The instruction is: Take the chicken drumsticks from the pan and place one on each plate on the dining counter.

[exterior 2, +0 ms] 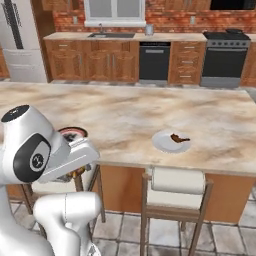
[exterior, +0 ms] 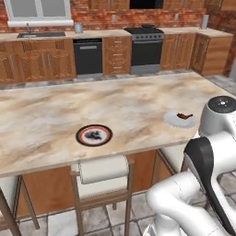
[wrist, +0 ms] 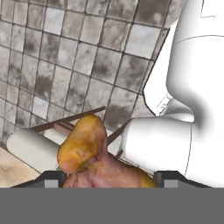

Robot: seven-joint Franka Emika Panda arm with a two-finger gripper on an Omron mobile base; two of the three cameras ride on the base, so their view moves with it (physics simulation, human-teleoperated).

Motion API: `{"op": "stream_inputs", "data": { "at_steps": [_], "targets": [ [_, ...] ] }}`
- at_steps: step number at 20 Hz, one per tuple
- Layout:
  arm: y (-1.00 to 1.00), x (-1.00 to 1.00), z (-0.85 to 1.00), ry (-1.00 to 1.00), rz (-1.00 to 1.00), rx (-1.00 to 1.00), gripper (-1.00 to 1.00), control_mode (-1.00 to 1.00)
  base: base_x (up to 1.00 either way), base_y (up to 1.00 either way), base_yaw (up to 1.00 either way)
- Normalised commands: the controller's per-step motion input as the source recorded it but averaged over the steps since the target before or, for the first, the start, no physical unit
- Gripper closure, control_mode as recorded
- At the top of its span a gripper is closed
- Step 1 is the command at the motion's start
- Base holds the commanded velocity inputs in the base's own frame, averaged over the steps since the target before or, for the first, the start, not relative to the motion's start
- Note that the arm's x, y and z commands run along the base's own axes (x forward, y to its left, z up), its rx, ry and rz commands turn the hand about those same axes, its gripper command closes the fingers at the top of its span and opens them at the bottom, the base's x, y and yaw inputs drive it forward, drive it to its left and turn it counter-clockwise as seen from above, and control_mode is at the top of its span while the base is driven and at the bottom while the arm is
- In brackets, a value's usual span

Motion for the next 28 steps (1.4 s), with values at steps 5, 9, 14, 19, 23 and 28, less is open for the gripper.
{"op": "stream_inputs", "data": {
  "at_steps": [5, 9, 14, 19, 23, 28],
  "targets": [
    [0.0, 0.0, 0.0, 0.0, 0.0, 0.0, 1.0, 1.0, 0.57, 0.0, 0.01],
    [0.0, 0.0, 0.0, 0.0, 0.0, 0.0, 1.0, 1.0, 0.22, 0.13, 0.1],
    [0.0, 0.0, 0.0, 0.0, 0.0, 0.0, 1.0, 1.0, 0.37, 0.13, 0.15],
    [0.0, 0.0, 0.0, 0.0, 0.0, 0.0, 1.0, 1.0, 0.44, 0.06, 0.18],
    [0.0, 0.0, 0.0, 0.0, 0.0, 0.0, 1.0, 1.0, 0.25, 0.1, 0.27],
    [0.0, 0.0, 0.0, 0.0, 0.0, 0.0, 1.0, 1.0, 0.48, 0.06, 0.38]
  ]
}}
